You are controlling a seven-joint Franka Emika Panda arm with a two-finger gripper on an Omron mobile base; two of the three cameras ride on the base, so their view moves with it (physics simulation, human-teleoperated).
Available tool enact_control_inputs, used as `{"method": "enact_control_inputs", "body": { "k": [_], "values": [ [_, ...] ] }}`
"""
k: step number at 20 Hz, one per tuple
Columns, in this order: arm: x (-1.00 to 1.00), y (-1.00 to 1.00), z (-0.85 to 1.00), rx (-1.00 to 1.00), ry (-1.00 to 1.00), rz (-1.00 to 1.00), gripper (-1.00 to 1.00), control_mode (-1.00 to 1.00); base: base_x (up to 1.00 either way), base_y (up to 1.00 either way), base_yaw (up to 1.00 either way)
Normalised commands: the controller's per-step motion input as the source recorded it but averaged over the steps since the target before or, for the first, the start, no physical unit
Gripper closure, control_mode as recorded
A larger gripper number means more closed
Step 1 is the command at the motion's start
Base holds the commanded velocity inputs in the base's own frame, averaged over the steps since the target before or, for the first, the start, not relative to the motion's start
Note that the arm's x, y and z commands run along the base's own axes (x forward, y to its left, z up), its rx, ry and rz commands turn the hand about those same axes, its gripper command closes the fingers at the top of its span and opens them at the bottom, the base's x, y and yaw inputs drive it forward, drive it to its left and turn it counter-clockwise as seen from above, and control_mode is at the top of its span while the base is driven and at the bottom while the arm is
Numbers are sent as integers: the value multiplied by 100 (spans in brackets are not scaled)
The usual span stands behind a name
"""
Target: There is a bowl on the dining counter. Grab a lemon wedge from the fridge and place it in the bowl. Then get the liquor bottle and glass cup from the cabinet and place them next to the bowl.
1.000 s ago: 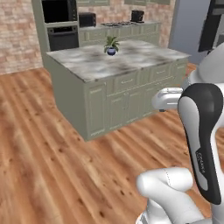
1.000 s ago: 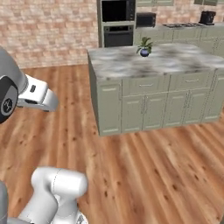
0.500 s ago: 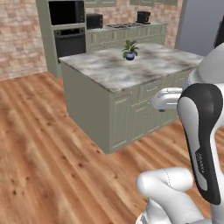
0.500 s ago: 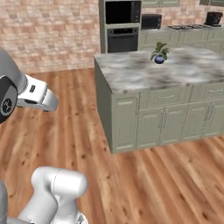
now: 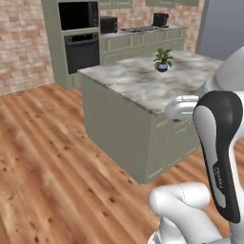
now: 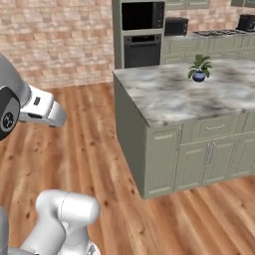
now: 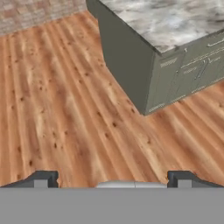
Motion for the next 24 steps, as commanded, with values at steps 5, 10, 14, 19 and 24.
{"method": "enact_control_inputs", "body": {
  "k": [5,10,14,19,24],
  "values": [
    [0,0,0,0,0,0,-100,100,100,99,-13],
    [0,0,0,0,0,0,-100,100,100,94,-14],
    [0,0,0,0,0,0,-100,100,100,82,-16],
    [0,0,0,0,0,0,-100,100,100,82,-19],
    [0,0,0,0,0,0,-100,100,100,82,-21]
  ]
}}
